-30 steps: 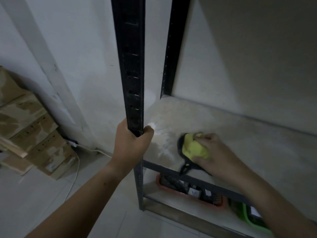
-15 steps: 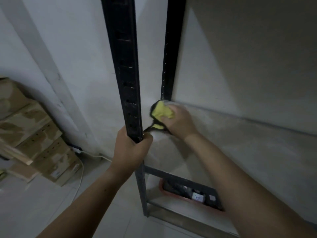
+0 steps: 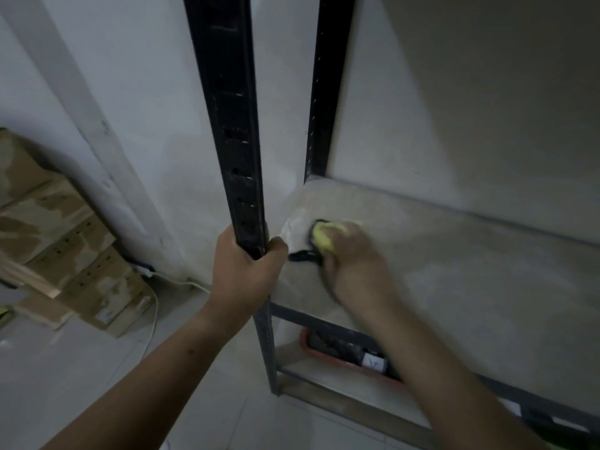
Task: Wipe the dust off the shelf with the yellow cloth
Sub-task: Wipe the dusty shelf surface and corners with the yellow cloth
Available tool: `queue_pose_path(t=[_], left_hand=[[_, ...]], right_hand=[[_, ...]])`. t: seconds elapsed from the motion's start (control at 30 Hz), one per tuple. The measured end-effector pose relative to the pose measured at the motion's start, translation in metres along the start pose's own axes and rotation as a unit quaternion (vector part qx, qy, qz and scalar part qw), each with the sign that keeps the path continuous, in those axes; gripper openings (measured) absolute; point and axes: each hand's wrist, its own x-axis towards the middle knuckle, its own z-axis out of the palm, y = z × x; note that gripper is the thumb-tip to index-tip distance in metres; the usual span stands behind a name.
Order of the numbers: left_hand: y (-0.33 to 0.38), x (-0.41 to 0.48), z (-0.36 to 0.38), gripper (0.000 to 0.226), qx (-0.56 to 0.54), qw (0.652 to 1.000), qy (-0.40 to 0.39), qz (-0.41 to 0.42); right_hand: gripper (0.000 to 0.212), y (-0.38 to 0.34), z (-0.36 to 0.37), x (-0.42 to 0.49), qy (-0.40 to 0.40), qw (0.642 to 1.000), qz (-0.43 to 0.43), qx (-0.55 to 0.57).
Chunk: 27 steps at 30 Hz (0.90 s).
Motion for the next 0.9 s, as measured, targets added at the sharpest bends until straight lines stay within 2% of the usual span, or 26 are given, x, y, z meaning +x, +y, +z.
queue_pose_path(t=[0.1, 0.13, 0.2, 0.3, 0.33, 0.43, 0.47, 0.57, 0.67, 0.73, 0.77, 0.83, 0.9], left_hand=[[-0.001, 0.000, -0.001, 0.020, 0.011, 1.000, -0.009, 0.023], [0.000, 0.000, -0.001, 0.017, 0.012, 0.999, -0.016, 0.026], [0.000, -0.001, -0.003, 0.016, 0.008, 0.999, -0.027, 0.027], [-0.002, 0.000, -0.003, 0.025, 0.011, 1.000, -0.021, 0.009], [-0.002, 0.000, -0.002, 0.031, 0.009, 1.000, -0.019, 0.008], [-0.003, -0.001, -0.001, 0.034, 0.006, 1.000, -0.014, 0.008], [-0.004, -0.001, -0.001, 0.032, 0.003, 1.000, -0.009, 0.005], [-0.005, -0.001, 0.000, 0.028, -0.002, 1.000, 0.000, -0.006], [-0.003, -0.001, -0.001, 0.028, 0.003, 1.000, 0.001, -0.001], [0.002, 0.000, -0.001, 0.022, -0.001, 1.000, -0.011, 0.021], [0.005, 0.000, -0.001, 0.019, -0.003, 0.999, -0.023, 0.032], [0.006, 0.000, -0.001, 0.026, 0.012, 0.998, -0.034, 0.049], [0.005, -0.001, -0.002, 0.018, 0.013, 0.999, -0.027, 0.024]], right_hand=[[0.005, -0.055, 0.008, 0.016, -0.091, 0.983, -0.108, 0.114], [0.004, -0.055, 0.005, 0.019, -0.125, 0.973, -0.119, 0.154], [0.022, -0.030, -0.012, 0.025, -0.124, 0.967, -0.112, 0.194], [0.036, 0.023, -0.048, 0.019, -0.025, 0.981, -0.073, 0.178], [0.038, 0.036, -0.058, 0.009, -0.030, 0.981, -0.073, 0.175], [0.047, 0.049, -0.057, -0.042, -0.164, 0.972, -0.104, 0.136], [0.048, 0.048, -0.050, -0.056, -0.176, 0.970, -0.119, 0.119], [0.049, 0.036, -0.026, -0.060, -0.128, 0.969, -0.166, 0.131], [0.043, 0.002, 0.002, -0.021, -0.153, 0.955, -0.221, 0.124], [0.033, -0.013, 0.019, 0.010, -0.119, 0.962, -0.207, 0.135], [0.035, -0.016, 0.024, 0.027, -0.101, 0.971, -0.180, 0.118], [0.036, -0.016, 0.026, 0.057, -0.090, 0.980, -0.118, 0.136], [0.034, -0.003, 0.019, 0.084, -0.049, 0.989, -0.074, 0.116]])
